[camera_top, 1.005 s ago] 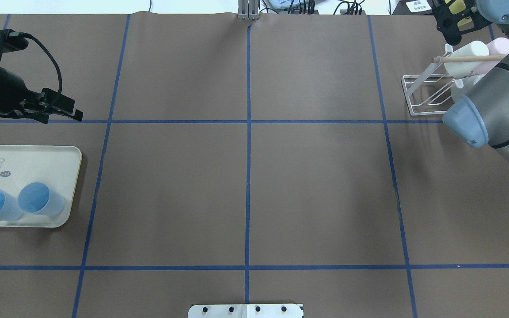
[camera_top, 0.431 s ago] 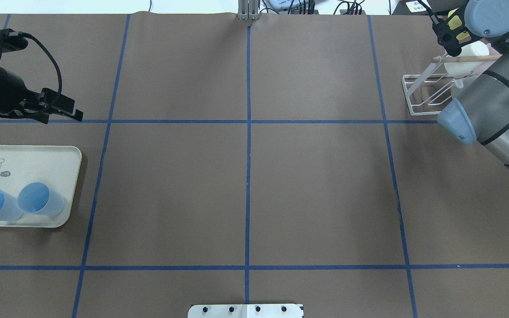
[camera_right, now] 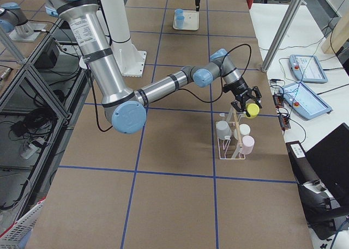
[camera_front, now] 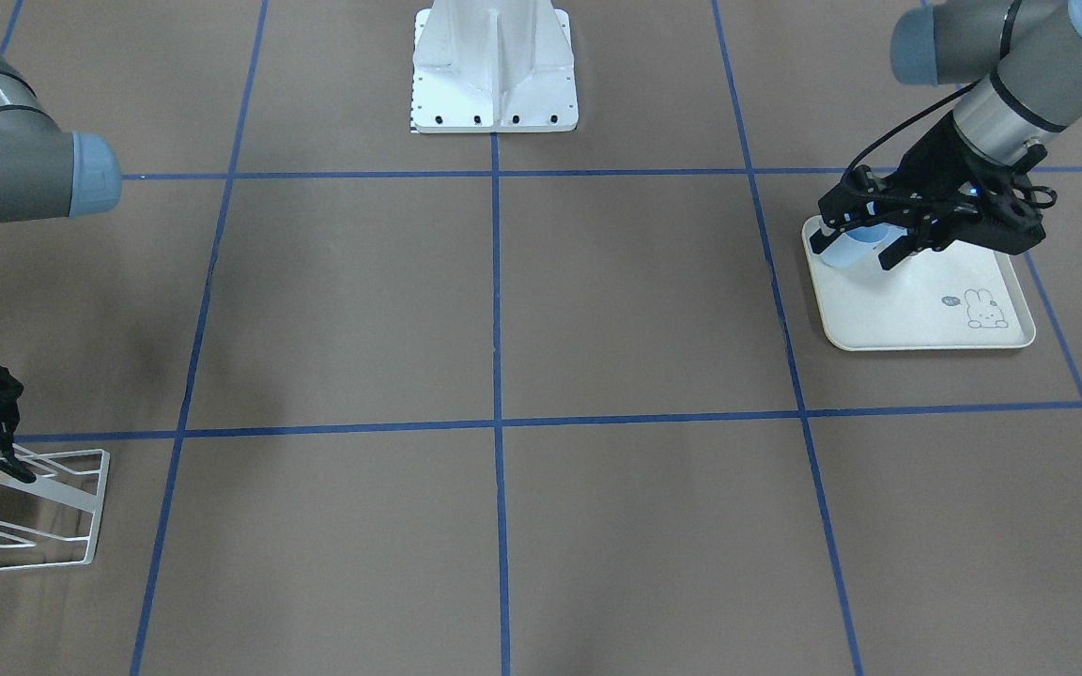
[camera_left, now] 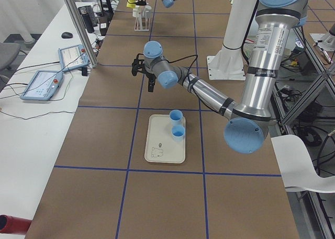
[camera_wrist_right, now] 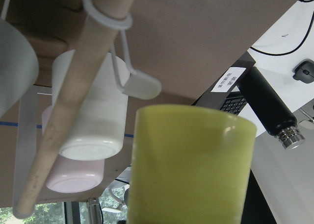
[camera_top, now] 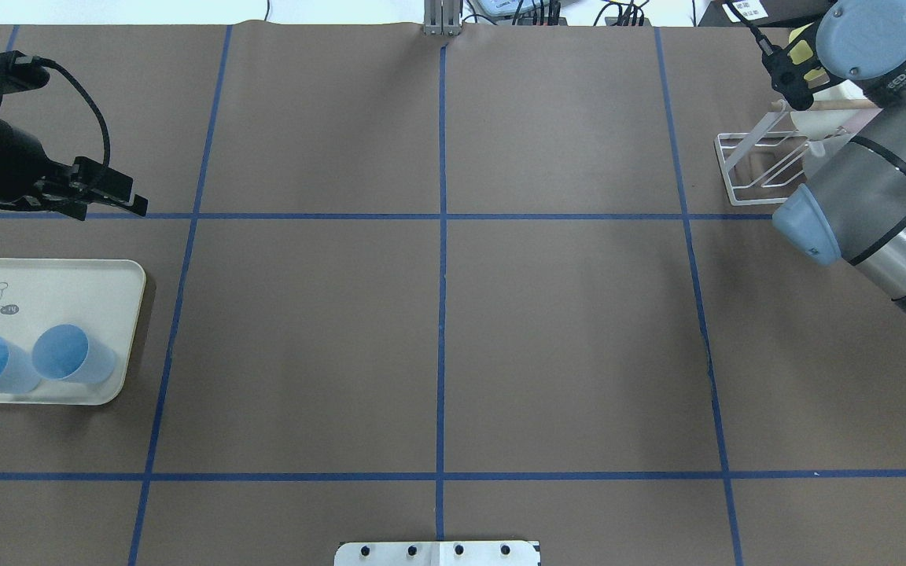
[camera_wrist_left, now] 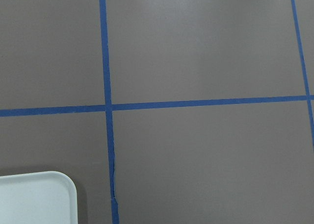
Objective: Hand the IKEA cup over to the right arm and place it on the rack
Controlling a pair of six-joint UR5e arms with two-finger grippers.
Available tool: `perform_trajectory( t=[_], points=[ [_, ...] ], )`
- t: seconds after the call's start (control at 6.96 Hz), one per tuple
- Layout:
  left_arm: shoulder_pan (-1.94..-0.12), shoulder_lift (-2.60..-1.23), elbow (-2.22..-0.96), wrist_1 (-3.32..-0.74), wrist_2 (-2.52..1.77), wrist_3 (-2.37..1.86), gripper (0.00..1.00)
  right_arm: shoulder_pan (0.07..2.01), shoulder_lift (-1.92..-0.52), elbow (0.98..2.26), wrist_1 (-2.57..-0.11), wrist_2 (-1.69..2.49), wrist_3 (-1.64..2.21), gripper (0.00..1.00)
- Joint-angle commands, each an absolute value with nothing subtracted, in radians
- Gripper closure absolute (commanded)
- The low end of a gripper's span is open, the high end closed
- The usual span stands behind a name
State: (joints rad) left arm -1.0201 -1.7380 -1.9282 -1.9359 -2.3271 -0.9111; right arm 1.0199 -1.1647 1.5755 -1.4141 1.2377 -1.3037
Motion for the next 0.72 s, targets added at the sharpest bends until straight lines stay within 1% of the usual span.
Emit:
perform_trajectory(
  t=[0.0, 0.57],
  points=[
    [-1.02, -1.738, -1.928, -1.936, -2.327, -0.911, 0.0, 1.009, -1.169, 1.568, -1.42, 1.22, -1.307, 0.59],
    [-1.02, -1.736, -1.927, -1.936, -2.327, -0.91, 0.0, 0.985, -1.187, 1.566, -1.422, 1.189, -1.315, 0.58]
  ],
)
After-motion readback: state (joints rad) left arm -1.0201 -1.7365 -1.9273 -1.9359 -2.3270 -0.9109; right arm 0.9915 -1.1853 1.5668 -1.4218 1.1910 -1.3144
